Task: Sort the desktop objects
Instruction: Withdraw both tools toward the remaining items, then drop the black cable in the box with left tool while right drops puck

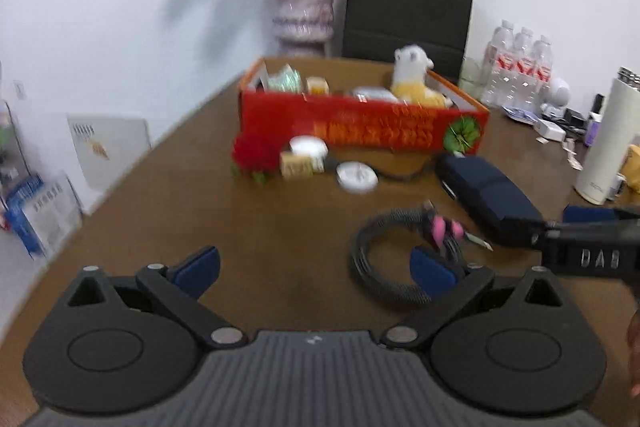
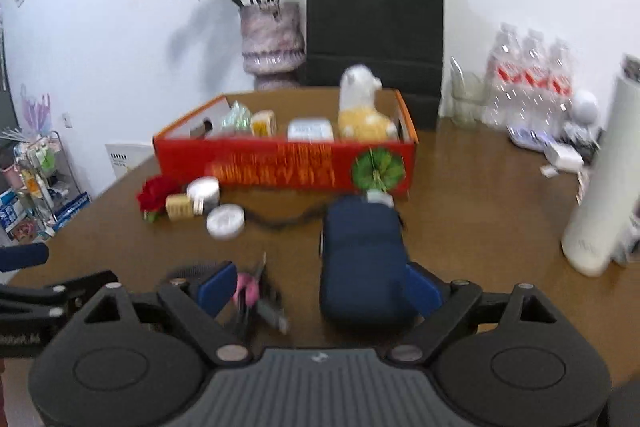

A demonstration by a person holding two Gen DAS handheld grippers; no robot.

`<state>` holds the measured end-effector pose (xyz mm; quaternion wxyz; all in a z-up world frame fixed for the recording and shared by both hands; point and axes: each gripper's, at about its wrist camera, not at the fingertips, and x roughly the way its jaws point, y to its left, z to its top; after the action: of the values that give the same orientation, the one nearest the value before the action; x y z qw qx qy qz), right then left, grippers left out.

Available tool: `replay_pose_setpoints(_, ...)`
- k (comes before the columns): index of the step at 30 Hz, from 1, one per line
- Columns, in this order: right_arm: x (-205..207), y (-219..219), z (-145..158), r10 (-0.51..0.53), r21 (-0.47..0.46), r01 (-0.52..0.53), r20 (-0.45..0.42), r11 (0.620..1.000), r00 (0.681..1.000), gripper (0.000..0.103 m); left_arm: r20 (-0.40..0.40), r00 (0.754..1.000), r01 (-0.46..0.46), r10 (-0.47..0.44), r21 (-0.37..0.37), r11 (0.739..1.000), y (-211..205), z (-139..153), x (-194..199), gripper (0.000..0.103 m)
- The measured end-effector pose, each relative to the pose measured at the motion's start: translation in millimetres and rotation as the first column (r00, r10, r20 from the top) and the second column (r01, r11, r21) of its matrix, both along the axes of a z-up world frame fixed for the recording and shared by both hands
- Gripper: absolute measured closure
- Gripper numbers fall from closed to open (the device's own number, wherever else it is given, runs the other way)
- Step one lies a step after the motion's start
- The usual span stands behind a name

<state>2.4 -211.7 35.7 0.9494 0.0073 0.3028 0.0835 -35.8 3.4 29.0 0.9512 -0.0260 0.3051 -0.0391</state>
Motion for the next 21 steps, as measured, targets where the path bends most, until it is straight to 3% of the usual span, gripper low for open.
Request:
replay_pose_setpoints(2, -13.2, -1.5, -8.9, 0.011, 0.005, -0.011, -0.009, 1.0, 1.0, 0.014, -0.014, 1.0, 0.021, -0.021, -0.03, 0.999, 1.0, -6.2, -2.6, 0.0)
replay_pose_setpoints(6, -25.7, -11.3, -20.8, -0.026, 0.019, 0.027, -0.04, 0.999, 0.999, 0.014, -0.03, 0.999, 0.026, -0.026, 0.009, 1.0, -6.0, -14.2, 13.9, 0.0)
replay_pose_setpoints(10, -25.4, -20.0, -17.5, -0.031, 0.039, 0.032, -0.024, 0.999, 0.999, 0.017, 0.002, 0.997, 0.075, -0.075, 0.01, 0.997, -16.8, -14.6, 44.6, 0.0)
replay_pose_setpoints(12, -25.0, -23.8, -14.5, -0.032, 0.049, 0.033, -0.009, 0.998, 0.999, 0.019, -0.007, 0.997, 0.079, -0.079, 0.041, 0.996, -26.1, -15.8, 59.7, 0.0)
replay_pose_setpoints(15, -21.7, -26.8, -9.5, -0.036, 0.04, 0.035, 0.006, 0.999, 0.999, 0.019, -0.009, 0.992, 0.123, -0.123, 0.101, 0.987, -39.8, -22.4, 69.8, 0.009)
replay_pose_setpoints(16, -20.3, -26.7, -8.4, -0.042, 0.036, 0.042, 0.007, 0.998, 0.999, 0.019, -0.02, 0.989, 0.146, -0.145, 0.11, 0.983, -43.0, -25.6, 72.0, 0.015)
replay_pose_setpoints(19, -14.1, -26.2, -6.4, -0.038, 0.031, 0.038, 0.002, 0.999, 0.999, 0.019, -0.048, 0.988, 0.149, -0.146, 0.079, 0.986, -42.3, -35.7, 75.8, 0.049)
replay_pose_setpoints(20, -11.4, -25.0, -5.2, -0.031, 0.027, 0.031, 0.004, 0.999, 1.0, 0.019, -0.035, 0.99, 0.14, -0.137, 0.084, 0.987, -41.6, -36.7, 73.7, 0.078)
replay_pose_setpoints(21, -8.5, -22.9, -4.2, -0.023, 0.022, 0.023, 0.01, 0.999, 1.0, 0.019, -0.029, 0.989, 0.147, -0.145, 0.092, 0.985, -41.0, -36.0, 71.1, 0.084)
